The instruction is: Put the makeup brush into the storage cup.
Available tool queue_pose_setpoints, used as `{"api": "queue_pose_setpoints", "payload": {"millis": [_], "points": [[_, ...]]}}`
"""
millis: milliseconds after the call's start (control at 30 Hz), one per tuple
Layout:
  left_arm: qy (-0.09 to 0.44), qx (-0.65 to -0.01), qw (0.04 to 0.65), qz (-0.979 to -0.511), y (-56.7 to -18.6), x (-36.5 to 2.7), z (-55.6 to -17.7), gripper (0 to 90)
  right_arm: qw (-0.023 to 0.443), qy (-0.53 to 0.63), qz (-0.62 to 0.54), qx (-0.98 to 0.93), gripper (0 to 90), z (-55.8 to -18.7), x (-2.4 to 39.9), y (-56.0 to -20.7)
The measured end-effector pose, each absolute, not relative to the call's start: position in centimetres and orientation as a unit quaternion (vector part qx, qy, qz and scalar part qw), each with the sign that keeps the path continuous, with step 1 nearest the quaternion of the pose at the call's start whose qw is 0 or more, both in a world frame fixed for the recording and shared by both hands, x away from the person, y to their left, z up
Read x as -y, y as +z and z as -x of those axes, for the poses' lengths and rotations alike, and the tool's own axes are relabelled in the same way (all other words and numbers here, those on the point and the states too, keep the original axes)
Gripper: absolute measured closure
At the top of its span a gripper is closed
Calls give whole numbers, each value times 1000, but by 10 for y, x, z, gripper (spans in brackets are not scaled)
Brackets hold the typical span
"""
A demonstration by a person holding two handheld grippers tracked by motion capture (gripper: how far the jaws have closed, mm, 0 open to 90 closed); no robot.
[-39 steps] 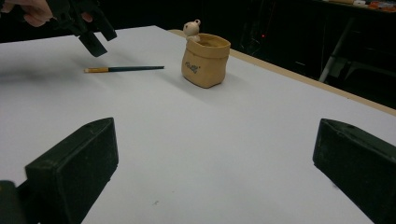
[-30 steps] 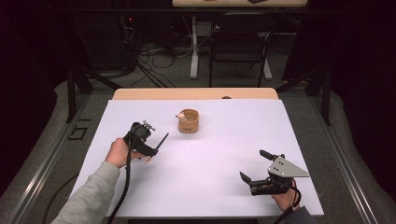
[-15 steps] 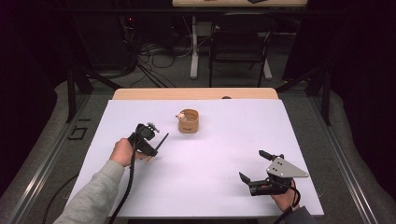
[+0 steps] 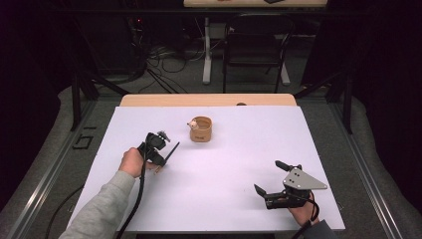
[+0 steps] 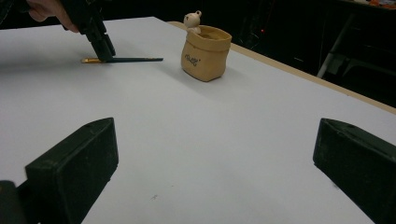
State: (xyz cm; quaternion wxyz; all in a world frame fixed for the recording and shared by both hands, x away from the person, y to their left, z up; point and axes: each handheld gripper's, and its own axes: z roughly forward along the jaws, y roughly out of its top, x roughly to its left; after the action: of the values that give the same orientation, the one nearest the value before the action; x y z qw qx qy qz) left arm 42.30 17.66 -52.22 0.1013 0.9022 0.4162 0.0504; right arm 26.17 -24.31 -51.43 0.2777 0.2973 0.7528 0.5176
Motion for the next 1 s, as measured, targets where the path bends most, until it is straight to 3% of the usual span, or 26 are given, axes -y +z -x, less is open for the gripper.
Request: {"api": "queue_pose_setpoints", "payload": {"millis": [1000], "points": [[27,-402,56,-913,-525,-164,-430,821,268,490,-297,-774,0,-265,238,-518]]}}
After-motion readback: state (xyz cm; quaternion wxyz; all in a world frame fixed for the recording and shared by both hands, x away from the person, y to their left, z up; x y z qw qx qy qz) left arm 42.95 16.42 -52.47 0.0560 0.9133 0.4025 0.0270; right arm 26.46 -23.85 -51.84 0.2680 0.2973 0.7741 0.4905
